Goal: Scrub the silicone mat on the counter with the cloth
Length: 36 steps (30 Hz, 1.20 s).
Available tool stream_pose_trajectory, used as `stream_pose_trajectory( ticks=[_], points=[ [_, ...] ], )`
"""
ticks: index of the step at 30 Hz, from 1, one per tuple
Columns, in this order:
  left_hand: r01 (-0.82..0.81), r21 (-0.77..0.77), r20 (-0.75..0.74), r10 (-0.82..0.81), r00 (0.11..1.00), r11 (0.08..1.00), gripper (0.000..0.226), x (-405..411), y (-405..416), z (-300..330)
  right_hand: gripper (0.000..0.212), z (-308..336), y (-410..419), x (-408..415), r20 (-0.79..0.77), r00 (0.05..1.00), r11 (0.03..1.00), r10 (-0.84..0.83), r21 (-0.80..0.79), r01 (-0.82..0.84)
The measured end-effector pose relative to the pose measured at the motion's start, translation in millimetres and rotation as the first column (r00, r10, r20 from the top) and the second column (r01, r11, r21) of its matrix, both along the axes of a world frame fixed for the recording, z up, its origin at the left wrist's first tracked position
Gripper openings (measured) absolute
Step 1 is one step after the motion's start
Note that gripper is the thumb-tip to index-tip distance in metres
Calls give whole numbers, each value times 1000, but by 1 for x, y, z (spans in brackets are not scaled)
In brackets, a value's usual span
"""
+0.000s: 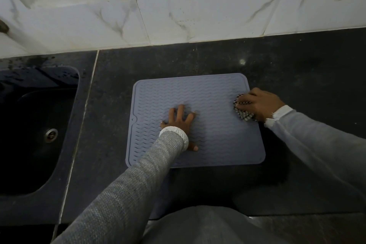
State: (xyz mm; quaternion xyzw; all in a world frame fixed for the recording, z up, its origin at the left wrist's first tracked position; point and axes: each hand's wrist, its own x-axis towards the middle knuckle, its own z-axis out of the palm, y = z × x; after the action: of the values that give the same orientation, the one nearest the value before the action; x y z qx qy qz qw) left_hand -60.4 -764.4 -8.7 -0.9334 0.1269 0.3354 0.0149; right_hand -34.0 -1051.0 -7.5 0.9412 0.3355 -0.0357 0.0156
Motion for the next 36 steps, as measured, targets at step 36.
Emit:
stream_pose_trajectory(
  ticks=[36],
  points=[
    [-33,-124,75,43,996,992,96,-21,-4,-5,48,22,46,-7,-119,988,995,-97,-19,95]
  ],
)
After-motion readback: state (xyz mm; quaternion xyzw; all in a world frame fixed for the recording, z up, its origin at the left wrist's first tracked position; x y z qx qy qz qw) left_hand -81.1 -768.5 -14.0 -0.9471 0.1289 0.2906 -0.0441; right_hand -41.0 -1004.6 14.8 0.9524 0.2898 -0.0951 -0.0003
